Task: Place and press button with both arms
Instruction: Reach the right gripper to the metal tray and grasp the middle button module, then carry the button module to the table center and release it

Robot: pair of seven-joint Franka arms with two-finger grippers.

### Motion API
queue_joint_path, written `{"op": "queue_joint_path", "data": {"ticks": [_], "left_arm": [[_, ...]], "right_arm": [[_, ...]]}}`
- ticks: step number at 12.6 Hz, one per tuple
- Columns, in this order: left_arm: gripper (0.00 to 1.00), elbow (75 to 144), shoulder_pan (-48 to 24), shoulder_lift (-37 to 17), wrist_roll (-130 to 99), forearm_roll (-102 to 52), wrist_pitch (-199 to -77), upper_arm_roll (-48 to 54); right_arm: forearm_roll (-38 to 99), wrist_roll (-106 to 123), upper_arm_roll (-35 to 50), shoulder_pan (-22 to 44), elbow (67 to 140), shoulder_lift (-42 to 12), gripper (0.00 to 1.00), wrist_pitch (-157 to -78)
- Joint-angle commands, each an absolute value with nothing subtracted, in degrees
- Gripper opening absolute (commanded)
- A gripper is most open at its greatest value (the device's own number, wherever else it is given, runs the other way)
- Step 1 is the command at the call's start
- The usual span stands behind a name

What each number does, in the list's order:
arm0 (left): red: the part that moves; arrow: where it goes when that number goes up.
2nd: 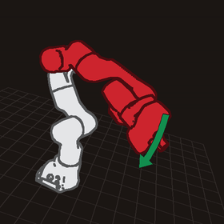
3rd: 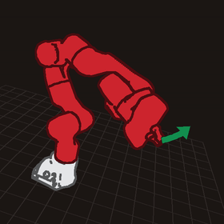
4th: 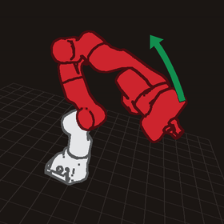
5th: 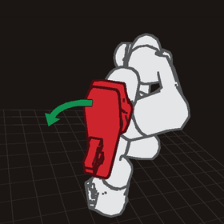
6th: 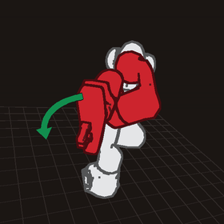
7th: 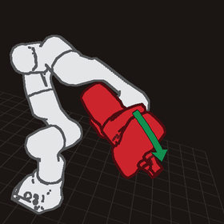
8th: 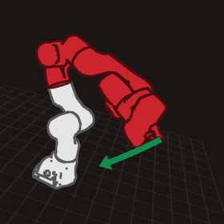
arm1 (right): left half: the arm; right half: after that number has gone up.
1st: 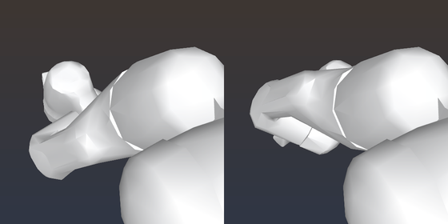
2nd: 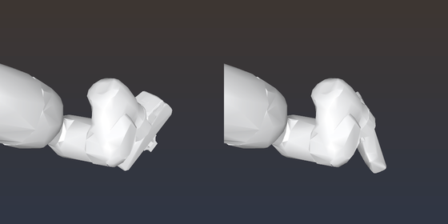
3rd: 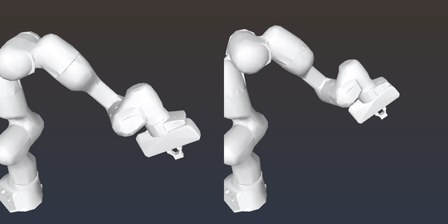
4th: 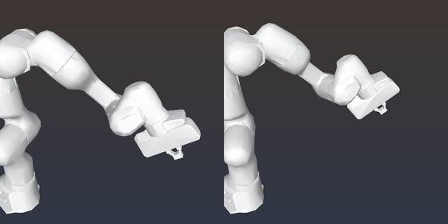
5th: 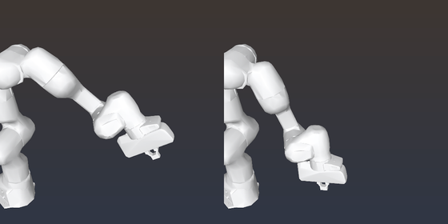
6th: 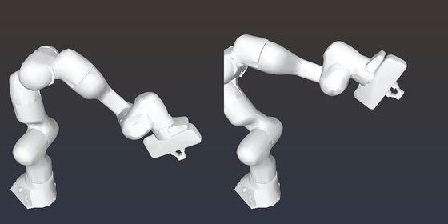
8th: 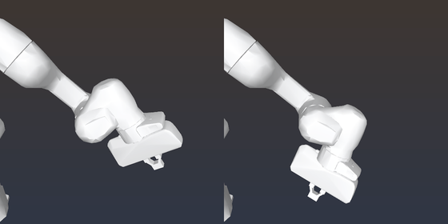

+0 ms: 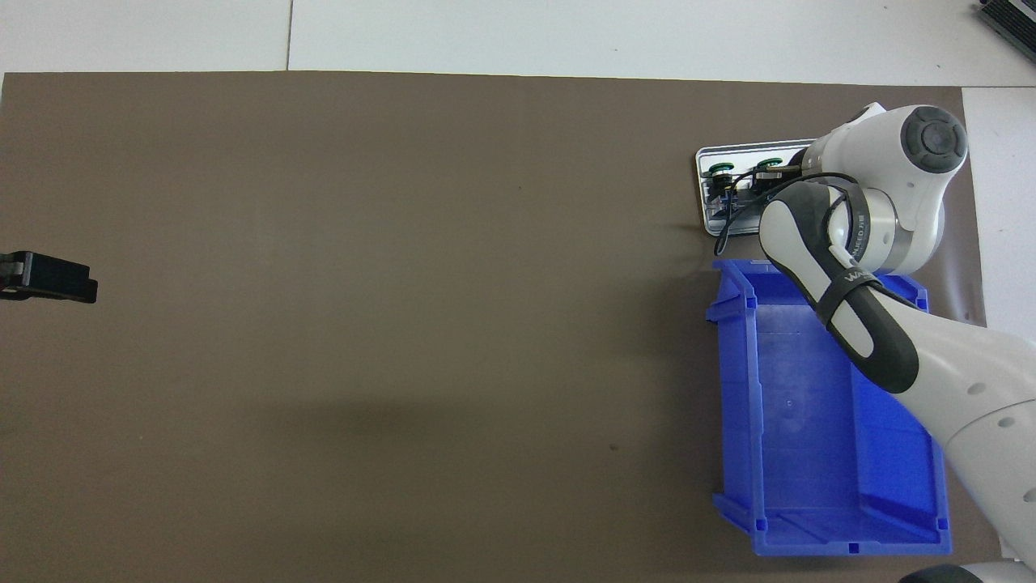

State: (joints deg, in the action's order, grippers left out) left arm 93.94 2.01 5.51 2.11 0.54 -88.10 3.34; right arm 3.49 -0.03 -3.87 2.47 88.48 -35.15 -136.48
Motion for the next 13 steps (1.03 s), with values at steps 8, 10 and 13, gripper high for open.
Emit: {"op": "queue_joint_path", "data": {"ticks": [8,10,13], "left_arm": [[1.0,95.0,2.8,6.7,2.7,0.3,-88.1,3.7],[1.0,95.0,2.8,6.7,2.7,0.3,-88.2,3.7],[1.0,95.0,2.8,6.7,2.7,0.3,-88.1,3.6]], "right_arm": [[-2.6,-73.3,-4.1,16.3,79.1,-24.9,0.0,-110.4],[-3.4,-87.9,-3.6,21.2,80.1,-23.8,0.0,-110.2],[-5.3,-107.0,-3.5,29.9,81.8,-23.9,0.0,-109.7]]}}
